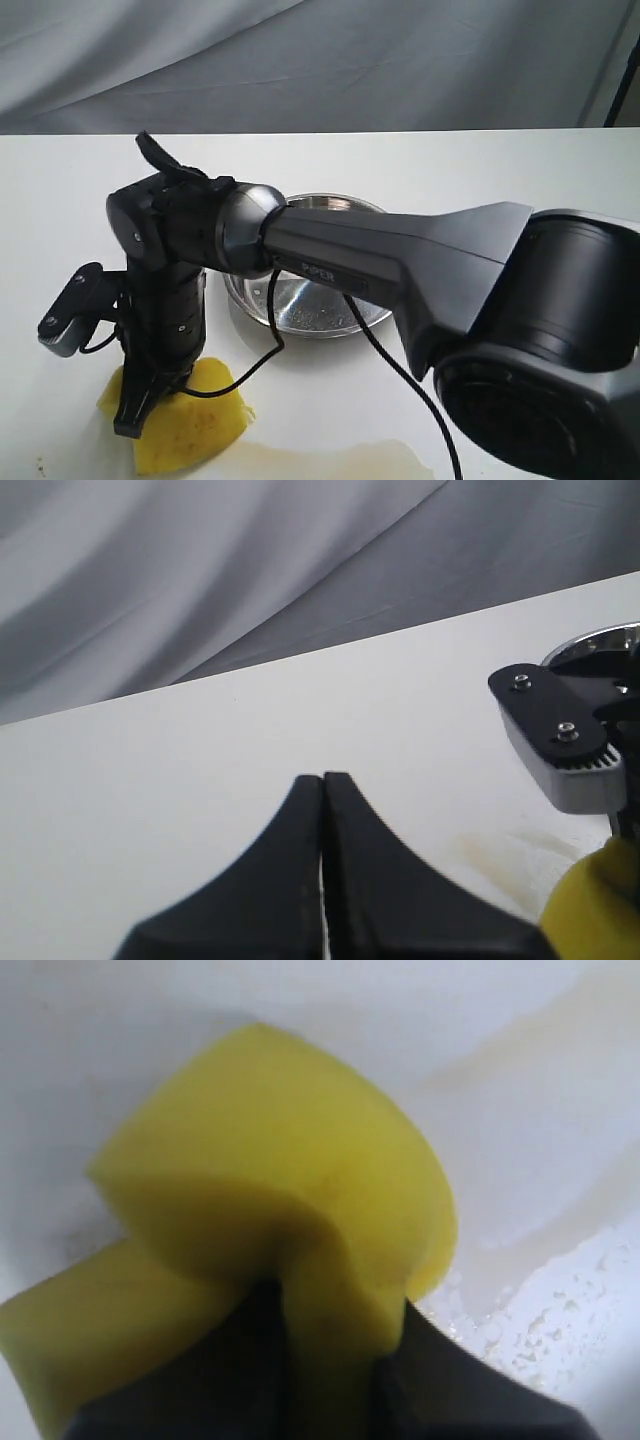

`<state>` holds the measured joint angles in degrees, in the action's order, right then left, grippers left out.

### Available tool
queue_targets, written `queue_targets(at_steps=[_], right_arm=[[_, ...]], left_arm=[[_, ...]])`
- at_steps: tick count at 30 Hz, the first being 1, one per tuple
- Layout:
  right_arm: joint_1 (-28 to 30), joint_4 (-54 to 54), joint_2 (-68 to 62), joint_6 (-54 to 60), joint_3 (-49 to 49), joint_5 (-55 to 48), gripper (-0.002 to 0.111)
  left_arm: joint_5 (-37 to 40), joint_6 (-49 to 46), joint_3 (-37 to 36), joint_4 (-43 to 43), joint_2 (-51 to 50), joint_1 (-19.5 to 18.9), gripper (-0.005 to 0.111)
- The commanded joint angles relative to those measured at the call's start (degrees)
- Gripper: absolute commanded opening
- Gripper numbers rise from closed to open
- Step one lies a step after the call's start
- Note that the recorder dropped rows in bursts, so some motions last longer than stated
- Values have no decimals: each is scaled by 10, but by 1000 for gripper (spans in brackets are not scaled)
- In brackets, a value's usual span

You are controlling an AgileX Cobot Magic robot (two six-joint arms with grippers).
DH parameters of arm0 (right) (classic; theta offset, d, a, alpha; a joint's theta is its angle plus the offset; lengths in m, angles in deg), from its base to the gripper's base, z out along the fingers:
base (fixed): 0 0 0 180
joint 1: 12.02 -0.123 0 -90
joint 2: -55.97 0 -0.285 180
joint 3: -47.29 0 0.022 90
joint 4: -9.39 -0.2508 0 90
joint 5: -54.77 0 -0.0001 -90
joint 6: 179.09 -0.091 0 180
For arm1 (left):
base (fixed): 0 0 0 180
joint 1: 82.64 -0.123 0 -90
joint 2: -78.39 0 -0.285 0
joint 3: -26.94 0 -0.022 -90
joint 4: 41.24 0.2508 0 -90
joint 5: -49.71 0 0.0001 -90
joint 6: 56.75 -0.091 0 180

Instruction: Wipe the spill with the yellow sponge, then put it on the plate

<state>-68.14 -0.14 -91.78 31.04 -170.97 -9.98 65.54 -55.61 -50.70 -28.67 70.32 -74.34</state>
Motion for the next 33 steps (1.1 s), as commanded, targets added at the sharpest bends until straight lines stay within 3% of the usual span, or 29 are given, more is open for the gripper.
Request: queue_targets(at_steps=[1,14,33], right_arm=[[-6,15,-8,-1,30,-52,0],[-5,37,99,-1,223,-52,0],[-4,209,225,-114,413,-52,0]], left_arm=[[-6,3,4,-1,3,3,0],[-6,3,4,-1,3,3,0],[-6,3,4,-1,3,3,0]])
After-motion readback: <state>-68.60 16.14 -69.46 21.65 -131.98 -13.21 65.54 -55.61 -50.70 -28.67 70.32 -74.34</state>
